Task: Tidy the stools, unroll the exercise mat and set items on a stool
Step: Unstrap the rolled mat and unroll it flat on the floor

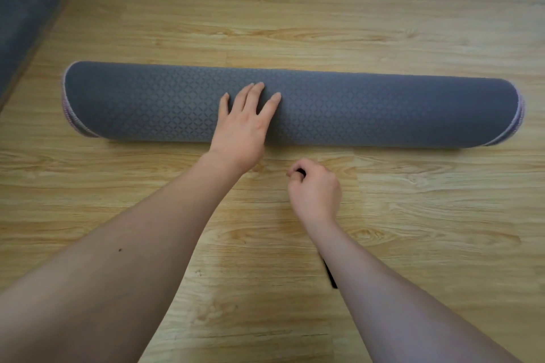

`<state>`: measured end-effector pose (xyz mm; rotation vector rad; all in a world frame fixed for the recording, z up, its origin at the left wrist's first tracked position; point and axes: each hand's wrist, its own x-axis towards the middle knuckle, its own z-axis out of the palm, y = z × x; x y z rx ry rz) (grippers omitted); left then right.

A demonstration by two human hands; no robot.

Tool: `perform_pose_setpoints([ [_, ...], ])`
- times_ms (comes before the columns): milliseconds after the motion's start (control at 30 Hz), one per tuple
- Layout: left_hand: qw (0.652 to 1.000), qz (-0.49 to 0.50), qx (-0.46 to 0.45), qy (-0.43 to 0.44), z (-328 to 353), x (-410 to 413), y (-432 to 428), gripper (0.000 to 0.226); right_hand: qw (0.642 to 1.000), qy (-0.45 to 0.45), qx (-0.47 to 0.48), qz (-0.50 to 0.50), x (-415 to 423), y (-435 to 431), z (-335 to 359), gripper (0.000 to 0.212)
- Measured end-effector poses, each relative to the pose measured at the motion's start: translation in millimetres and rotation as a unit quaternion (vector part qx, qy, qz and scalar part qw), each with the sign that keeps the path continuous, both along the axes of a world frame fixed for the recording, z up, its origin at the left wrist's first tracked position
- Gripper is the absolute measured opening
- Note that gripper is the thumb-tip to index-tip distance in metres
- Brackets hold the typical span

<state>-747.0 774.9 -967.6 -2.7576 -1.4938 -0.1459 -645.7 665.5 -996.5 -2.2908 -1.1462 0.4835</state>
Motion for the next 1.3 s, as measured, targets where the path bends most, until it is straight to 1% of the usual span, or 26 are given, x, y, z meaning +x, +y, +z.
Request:
perform_pose_setpoints([
  [100, 1.000, -0.002, 0.020, -0.005, 2, -2, -3, 0.069, 1.000, 0.009, 0.021, 0.012, 2, 6, 10, 0.016],
  [200, 0.999, -0.006, 0.039, -0.004, 3, -5, -7, 0.067, 0.998, 0.000, 0.021, 0.051, 8, 13, 24, 0.016],
  [267, 0.999, 0.005, 0.035, -0.013, 5, -5, -12, 0.068, 0.998, -0.002, 0.008, 0.059, 14, 15, 37, 0.016],
  [367, 0.999, 0.035, -0.019, 0.000, 14, -3, -24, 0.069, 0.999, 0.006, -0.020, 0.046, 22, 12, 64, 0.016],
  [500, 0.991, 0.048, -0.121, 0.034, 56, 1, -48, 0.071, 0.992, 0.032, -0.113, 0.055, 28, -2, 120, 0.017],
  [567, 0.984, 0.044, -0.165, 0.045, 100, 2, -59, 0.070, 0.986, 0.054, -0.151, 0.042, 34, -13, 165, 0.017],
  [633, 0.977, 0.040, -0.200, 0.056, 148, 2, -67, 0.068, 0.982, 0.089, -0.165, 0.025, 37, -26, 211, 0.018],
  [733, 0.965, 0.027, -0.251, 0.072, 231, 4, -80, 0.065, 0.976, 0.148, -0.160, 0.001, 40, -39, 286, 0.021],
  [833, 0.957, -0.006, -0.280, 0.078, 318, 8, -97, 0.062, 0.965, 0.214, -0.148, -0.020, 45, -52, 367, 0.024],
  [900, 0.954, -0.029, -0.289, 0.077, 367, 6, -110, 0.060, 0.958, 0.249, -0.140, -0.036, 46, -67, 416, 0.024],
  [967, 0.949, -0.062, -0.298, 0.085, 422, 3, -124, 0.058, 0.950, 0.278, -0.127, -0.072, 51, -90, 472, 0.024],
  [1133, 0.940, -0.121, -0.306, 0.094, 527, 6, -164, 0.056, 0.913, 0.360, -0.071, -0.177, 62, -163, 588, 0.021],
  [1200, 0.938, -0.160, -0.295, 0.087, 561, 24, -181, 0.055, 0.900, 0.378, -0.051, -0.212, 67, -197, 625, 0.020],
  [1300, 0.928, -0.236, -0.274, 0.087, 609, 71, -220, 0.057, 0.887, 0.379, -0.015, -0.264, 77, -247, 672, 0.020],
])
